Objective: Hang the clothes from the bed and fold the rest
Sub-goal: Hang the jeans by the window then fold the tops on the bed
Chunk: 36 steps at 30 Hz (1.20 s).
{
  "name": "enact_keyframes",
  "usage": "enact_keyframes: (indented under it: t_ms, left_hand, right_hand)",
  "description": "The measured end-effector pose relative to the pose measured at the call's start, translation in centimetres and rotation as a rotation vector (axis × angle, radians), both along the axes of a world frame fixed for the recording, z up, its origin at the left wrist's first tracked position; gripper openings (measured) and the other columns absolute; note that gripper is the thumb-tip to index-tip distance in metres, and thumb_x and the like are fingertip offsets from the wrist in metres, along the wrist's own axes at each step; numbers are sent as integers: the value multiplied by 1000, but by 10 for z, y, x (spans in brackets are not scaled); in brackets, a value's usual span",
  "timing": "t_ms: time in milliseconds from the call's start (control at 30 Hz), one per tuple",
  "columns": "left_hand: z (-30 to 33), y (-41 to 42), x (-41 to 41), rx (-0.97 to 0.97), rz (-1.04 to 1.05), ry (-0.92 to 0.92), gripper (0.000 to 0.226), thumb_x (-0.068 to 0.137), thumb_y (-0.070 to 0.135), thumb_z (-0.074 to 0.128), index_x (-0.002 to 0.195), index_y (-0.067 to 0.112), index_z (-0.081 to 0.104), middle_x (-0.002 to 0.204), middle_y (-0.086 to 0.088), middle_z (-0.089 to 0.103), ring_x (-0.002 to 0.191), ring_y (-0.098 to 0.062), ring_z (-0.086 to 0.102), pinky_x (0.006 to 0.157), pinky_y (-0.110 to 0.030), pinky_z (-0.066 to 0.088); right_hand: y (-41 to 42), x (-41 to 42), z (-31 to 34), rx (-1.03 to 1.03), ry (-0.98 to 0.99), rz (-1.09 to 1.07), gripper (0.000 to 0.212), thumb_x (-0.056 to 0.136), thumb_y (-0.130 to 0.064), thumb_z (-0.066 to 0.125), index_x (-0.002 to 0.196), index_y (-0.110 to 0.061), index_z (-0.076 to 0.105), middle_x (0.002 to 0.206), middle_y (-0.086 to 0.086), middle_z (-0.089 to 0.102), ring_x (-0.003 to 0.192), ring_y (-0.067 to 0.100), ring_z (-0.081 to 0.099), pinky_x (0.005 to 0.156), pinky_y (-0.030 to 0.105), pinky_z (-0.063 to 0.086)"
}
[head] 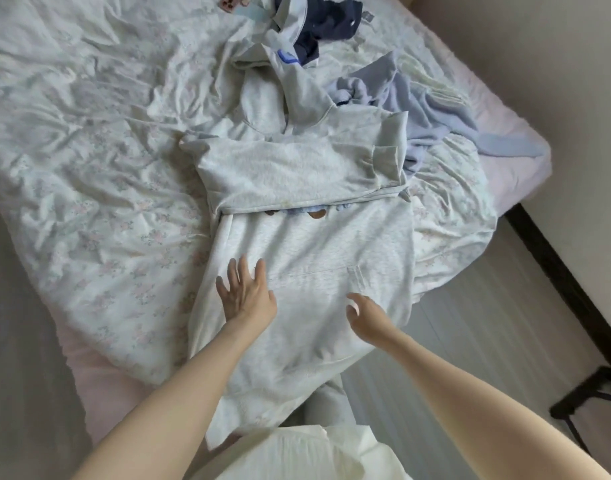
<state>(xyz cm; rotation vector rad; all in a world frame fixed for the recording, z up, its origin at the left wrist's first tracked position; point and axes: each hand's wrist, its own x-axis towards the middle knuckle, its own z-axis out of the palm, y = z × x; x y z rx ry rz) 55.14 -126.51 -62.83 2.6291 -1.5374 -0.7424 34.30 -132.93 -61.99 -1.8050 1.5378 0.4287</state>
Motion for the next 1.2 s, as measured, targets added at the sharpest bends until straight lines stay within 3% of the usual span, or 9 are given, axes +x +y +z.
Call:
enact_keyframes:
  t_ms: [267,433,567,667,800,900,1033,1100,1200]
  left_hand:
    - [19,-189,33,-95,-2,-82,56,93,27,43,143,17,20,153,-9,6,141,-28,1,112,-50,8]
    - [17,-309,90,-125,128,-116,51,93,29,44,140,15,29,148,-10,21,137,-27,17,110,-47,18]
    - [3,-362,133,-98,353,69,55,94,30,44,142,13,24,148,-11,24,134,-32,23,106,-46,26]
    - [-15,-390,170,-138,527,168,58,93,32,48,142,8,27,145,-17,30,133,-35,28,105,-44,28]
    - [-53,-426,215,-209,656,315,66,90,40,52,143,10,27,146,-12,36,133,-31,33,108,-44,28]
    - [-65,-448,226,-358,722,426,54,88,40,56,128,6,45,131,-13,51,118,-30,49,91,-30,36]
    - [-55,-460,227,-484,797,635,38,88,34,62,108,2,59,104,-10,59,99,-23,55,80,-28,38]
    - [-41,-454,223,-541,703,710,19,89,26,60,83,8,56,80,-8,49,76,-16,47,66,-25,33]
    - [-15,-429,213,-683,583,720,39,91,18,58,59,16,34,59,3,27,49,-1,27,46,-17,19]
  right_hand:
    - [-206,30,26,-235,-142,39,43,96,-15,38,139,-12,39,142,11,42,129,26,40,102,32,32]
    - [-344,82,22,-325,-177,134,42,96,-15,38,137,-12,42,141,9,44,129,26,40,102,33,34]
    - [-407,127,12,-382,-205,211,41,96,-16,38,136,-12,43,138,9,45,129,25,39,101,32,31]
    - [-441,172,2,-430,-258,271,32,94,-14,40,121,-5,52,127,14,52,122,29,44,95,34,34]
    - [-477,233,-20,-456,-359,297,38,96,-20,43,129,-4,47,134,15,46,125,31,40,99,35,31]
    - [-493,267,-28,-381,-474,221,37,95,-26,45,123,-2,48,127,18,51,120,36,45,96,39,33]
    - [-497,285,-26,-225,-496,10,30,91,-24,46,116,-8,49,105,12,60,104,32,55,83,34,42]
    - [-492,281,-23,-273,-507,-1,13,90,-17,42,92,-11,54,80,3,57,84,26,55,68,29,41]
    - [-481,259,-10,-341,-645,-20,23,87,-8,47,66,-15,40,59,-4,41,62,16,40,53,28,29]
